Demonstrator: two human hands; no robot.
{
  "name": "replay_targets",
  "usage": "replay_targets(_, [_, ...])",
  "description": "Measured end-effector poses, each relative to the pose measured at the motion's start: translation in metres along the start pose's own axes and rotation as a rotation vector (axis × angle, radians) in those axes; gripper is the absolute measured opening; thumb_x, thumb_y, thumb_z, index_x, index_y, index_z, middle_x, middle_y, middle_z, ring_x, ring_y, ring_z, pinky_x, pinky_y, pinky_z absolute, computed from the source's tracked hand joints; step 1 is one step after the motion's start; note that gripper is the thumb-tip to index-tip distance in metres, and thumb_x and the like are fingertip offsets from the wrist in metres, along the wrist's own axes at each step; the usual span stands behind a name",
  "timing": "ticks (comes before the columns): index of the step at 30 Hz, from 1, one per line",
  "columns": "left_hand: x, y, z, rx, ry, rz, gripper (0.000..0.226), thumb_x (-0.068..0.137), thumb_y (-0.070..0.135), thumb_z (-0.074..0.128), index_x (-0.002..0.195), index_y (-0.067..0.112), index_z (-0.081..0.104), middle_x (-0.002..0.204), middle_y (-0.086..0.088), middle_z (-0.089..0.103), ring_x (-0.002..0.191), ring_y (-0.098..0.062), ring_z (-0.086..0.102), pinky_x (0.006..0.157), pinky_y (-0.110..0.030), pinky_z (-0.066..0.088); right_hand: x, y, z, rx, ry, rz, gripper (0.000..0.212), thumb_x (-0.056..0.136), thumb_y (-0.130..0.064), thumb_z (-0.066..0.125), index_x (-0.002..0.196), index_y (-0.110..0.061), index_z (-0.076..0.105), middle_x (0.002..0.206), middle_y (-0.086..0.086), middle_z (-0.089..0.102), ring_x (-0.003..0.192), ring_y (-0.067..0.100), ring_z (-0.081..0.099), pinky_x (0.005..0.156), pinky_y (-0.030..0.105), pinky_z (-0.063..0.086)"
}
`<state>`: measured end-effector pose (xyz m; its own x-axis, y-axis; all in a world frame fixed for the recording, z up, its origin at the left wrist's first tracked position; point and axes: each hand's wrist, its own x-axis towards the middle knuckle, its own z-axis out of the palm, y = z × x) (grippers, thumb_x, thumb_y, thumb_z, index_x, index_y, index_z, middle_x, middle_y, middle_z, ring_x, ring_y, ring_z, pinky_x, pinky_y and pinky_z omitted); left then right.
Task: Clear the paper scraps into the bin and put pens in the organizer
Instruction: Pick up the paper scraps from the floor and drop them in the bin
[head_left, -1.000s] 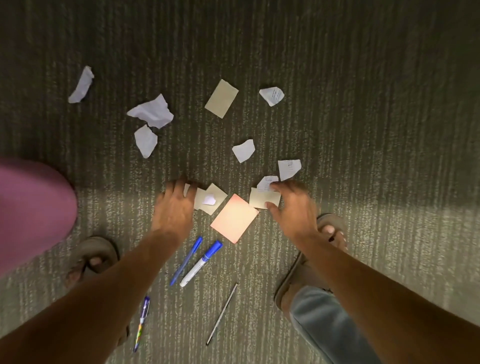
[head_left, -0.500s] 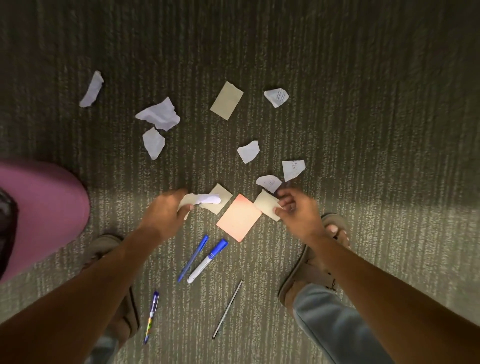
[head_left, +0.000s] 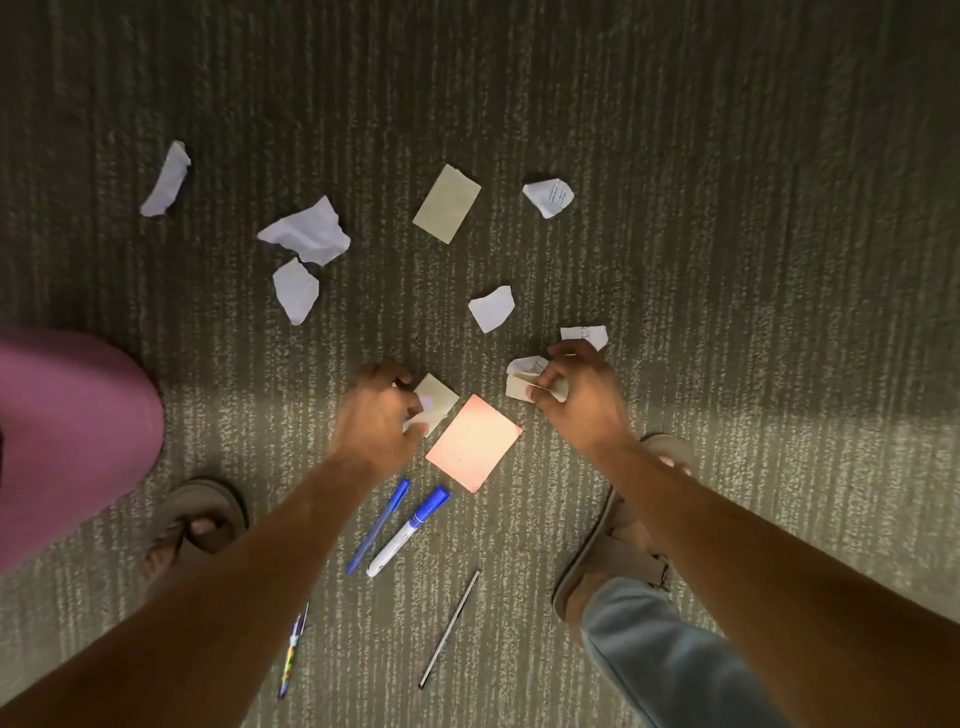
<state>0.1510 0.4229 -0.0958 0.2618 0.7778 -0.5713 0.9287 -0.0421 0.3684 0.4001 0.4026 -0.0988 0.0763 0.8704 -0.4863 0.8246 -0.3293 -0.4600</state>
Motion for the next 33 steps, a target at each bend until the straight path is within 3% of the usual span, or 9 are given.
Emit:
replay_targets(8, [-0.004,0.016,0.023,-0.108,0.127,-0.104,0.014,0.081,0.011,0.072,0.094,0.008,0.071,0.105,-0.010,0.064,0.087,-0.026,0.064,0.080,-0.035,0.054,-0.009,-0.010,0.012,-0.048,-0.015,0.062,0.009,0.082,-0.008,0.074,0.086,-0.013,0.067,0.086,0.011,0.073,0.077,0.029,0.071,0.071,0.035,0.060])
replay_targets(11, [-0.003,0.014,0.019,-0.200,0.107,-0.157,0.010,0.079,0.011,0.074,0.087,0.011,0.067,0.091,-0.010,0.070,0.080,-0.028,0.066,0.073,-0.036,0.056,-0.011,-0.010,0.008,-0.050,-0.025,0.043,0.011,0.081,-0.005,0.072,0.086,-0.012,0.065,0.103,0.009,0.068,0.086,0.028,0.069,0.077,0.036,0.059])
replay_targets(15, [0.002,0.009,0.006,-0.451,0.070,-0.230,0.031,0.073,0.005,0.078,0.093,0.019,0.059,0.085,0.001,0.068,0.078,-0.017,0.065,0.071,-0.026,0.053,-0.008,-0.013,0.002,-0.115,-0.029,-0.047,0.009,0.082,-0.004,0.070,0.083,-0.010,0.064,0.136,0.003,0.053,0.108,0.028,0.062,0.081,0.041,0.060])
replay_targets(18, [0.008,0.006,-0.006,-0.672,0.075,-0.290,0.037,0.071,0.000,0.080,0.089,0.026,0.061,0.081,0.009,0.066,0.076,-0.006,0.065,0.068,-0.019,0.051,-0.003,-0.016,0.000,-0.252,-0.045,-0.088,0.010,0.082,-0.007,0.071,0.083,-0.015,0.066,0.122,-0.004,0.065,0.113,0.023,0.055,0.079,0.039,0.058])
replay_targets(22, [0.013,0.002,-0.015,-0.938,0.061,-0.458,0.028,0.073,0.000,0.079,0.091,0.018,0.068,0.090,-0.006,0.071,0.082,-0.018,0.069,0.075,-0.025,0.055,0.001,-0.020,0.000,-0.351,-0.070,-0.092,0.015,0.079,-0.008,0.073,0.085,-0.018,0.066,0.096,0.000,0.070,0.109,0.024,0.055,0.085,0.040,0.052])
replay_targets(26, [0.016,0.004,-0.024,-1.001,0.077,-0.494,0.027,0.072,-0.001,0.080,0.079,0.022,0.067,0.084,0.002,0.072,0.073,-0.004,0.068,0.060,-0.010,0.051,-0.005,-0.015,-0.003,-0.119,-0.053,-0.050,0.013,0.083,-0.011,0.071,0.080,-0.016,0.059,0.083,0.006,0.070,0.083,0.026,0.065,0.073,0.038,0.055])
replay_targets(29, [0.018,0.006,-0.032,-1.053,0.104,-0.524,0.030,0.071,-0.004,0.079,0.074,0.022,0.066,0.069,0.015,0.071,0.061,0.006,0.067,0.054,-0.007,0.049,-0.009,-0.006,-0.010,0.129,0.008,0.055,0.024,0.082,-0.016,0.077,0.093,-0.013,0.056,0.085,0.004,0.071,0.071,0.020,0.067,0.054,0.015,0.049])
replay_targets(31, [0.020,0.007,-0.036,-1.085,0.117,-0.516,0.030,0.071,-0.006,0.078,0.073,0.022,0.066,0.061,0.020,0.070,0.059,0.007,0.067,0.052,-0.008,0.049,-0.007,0.001,-0.016,0.268,0.139,0.140,0.035,0.077,-0.016,0.082,0.100,-0.011,0.056,0.091,0.003,0.070,0.073,0.016,0.065,0.053,0.001,0.043])
replay_targets(33, [0.024,0.005,-0.039,-1.115,0.142,-0.503,0.031,0.071,-0.007,0.077,0.075,0.022,0.066,0.062,0.021,0.070,0.060,0.006,0.067,0.053,-0.009,0.050,0.000,0.007,-0.021,0.337,0.246,0.232,0.047,0.072,-0.016,0.086,0.109,-0.010,0.057,0.103,0.005,0.068,0.078,0.018,0.066,0.060,0.008,0.052])
